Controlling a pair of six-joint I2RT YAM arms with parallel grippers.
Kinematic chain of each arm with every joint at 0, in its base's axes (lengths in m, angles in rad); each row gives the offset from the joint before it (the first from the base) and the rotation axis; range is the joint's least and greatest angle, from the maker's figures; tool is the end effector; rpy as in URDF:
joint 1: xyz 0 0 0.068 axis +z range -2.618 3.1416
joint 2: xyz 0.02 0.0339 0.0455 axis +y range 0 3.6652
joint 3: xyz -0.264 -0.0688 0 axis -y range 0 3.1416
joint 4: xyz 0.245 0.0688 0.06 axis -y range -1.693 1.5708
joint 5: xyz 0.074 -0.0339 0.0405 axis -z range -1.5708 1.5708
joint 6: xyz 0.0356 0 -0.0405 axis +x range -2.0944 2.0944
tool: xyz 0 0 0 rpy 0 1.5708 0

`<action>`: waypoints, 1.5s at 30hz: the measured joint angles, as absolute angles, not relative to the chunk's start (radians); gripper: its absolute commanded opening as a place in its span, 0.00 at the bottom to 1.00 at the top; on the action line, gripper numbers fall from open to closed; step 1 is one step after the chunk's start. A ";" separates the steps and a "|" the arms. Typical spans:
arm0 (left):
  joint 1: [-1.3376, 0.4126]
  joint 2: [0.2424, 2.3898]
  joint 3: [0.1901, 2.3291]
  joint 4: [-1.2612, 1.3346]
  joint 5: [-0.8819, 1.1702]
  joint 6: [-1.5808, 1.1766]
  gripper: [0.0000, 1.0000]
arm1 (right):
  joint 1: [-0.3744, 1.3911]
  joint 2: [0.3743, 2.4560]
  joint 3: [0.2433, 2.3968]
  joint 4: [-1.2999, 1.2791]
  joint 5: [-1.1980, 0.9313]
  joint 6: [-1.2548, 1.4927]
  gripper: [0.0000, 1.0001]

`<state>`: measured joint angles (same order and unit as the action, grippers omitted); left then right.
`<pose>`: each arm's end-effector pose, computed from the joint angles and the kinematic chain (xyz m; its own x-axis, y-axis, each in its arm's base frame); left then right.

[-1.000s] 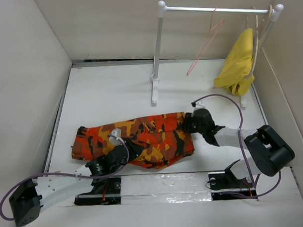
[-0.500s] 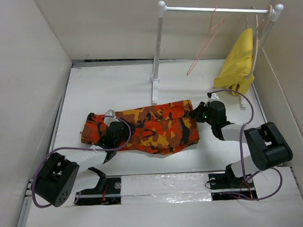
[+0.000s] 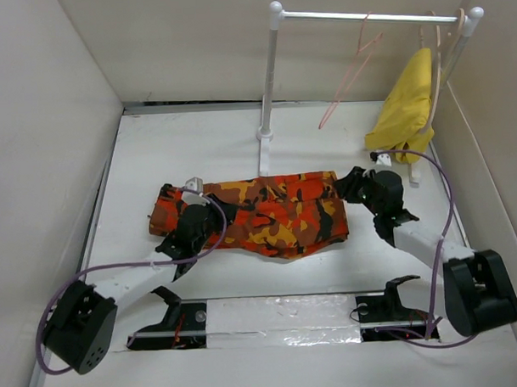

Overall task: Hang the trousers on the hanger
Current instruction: Fold the trousers at the center of the board, then pick up the hanger from the clothesline.

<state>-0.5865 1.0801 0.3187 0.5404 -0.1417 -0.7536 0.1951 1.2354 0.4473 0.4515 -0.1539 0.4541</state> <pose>0.1868 -0.1181 0.1968 -0.4295 -0.5279 -0.7327 0.1909 0.7399 -0.6451 0.2456 0.0541 0.1953 -0.4375 0.3554 -0.8260 -0.1576 0.8741 0.4595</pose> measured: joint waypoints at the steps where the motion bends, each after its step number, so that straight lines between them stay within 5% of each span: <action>1: -0.587 1.036 0.297 0.525 -0.140 -0.750 0.19 | 0.212 1.192 0.442 0.431 -0.148 0.447 0.33; 5: -0.587 0.916 0.236 0.472 -0.143 -0.733 0.15 | 0.303 0.992 0.365 0.375 -0.114 0.445 0.11; 10: -0.587 0.941 0.226 0.447 -0.136 -0.721 0.14 | 0.355 0.904 0.213 0.347 -0.112 0.493 0.09; 16: -0.587 0.985 0.220 0.446 -0.116 -0.712 0.14 | 0.370 0.876 0.088 0.260 -0.104 0.562 0.19; 22: -0.587 0.984 0.259 0.421 -0.068 -0.673 0.08 | 0.402 0.664 0.195 0.087 -0.047 0.546 0.36; 25: -0.587 0.971 0.304 0.456 -0.018 -0.660 0.00 | 0.408 0.633 0.341 0.051 0.008 0.493 0.00; 30: -0.587 0.966 0.351 0.539 0.025 -0.623 0.00 | 0.409 0.804 0.688 0.058 0.100 0.388 0.00; 31: -0.587 0.966 0.351 0.546 0.028 -0.616 0.00 | 0.409 0.843 0.745 0.060 0.117 0.371 0.05; 32: -0.587 0.963 0.348 0.550 0.033 -0.609 0.00 | 0.409 0.890 0.808 0.060 0.139 0.350 0.26; 33: -0.587 0.957 0.342 0.551 0.039 -0.603 0.00 | 0.409 0.943 0.868 0.060 0.158 0.332 0.37; 36: -0.587 0.916 0.319 0.544 0.056 -0.586 0.00 | 0.399 1.100 1.045 0.060 0.205 0.280 0.62; 45: -0.587 0.874 0.316 0.550 0.122 -0.573 0.06 | 0.281 1.554 1.486 0.031 0.187 0.244 0.63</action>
<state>-0.5873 0.8738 0.3157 0.5495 0.1223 -0.5732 0.2810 1.5539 1.4864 0.0307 0.1875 0.2443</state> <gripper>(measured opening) 0.055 0.646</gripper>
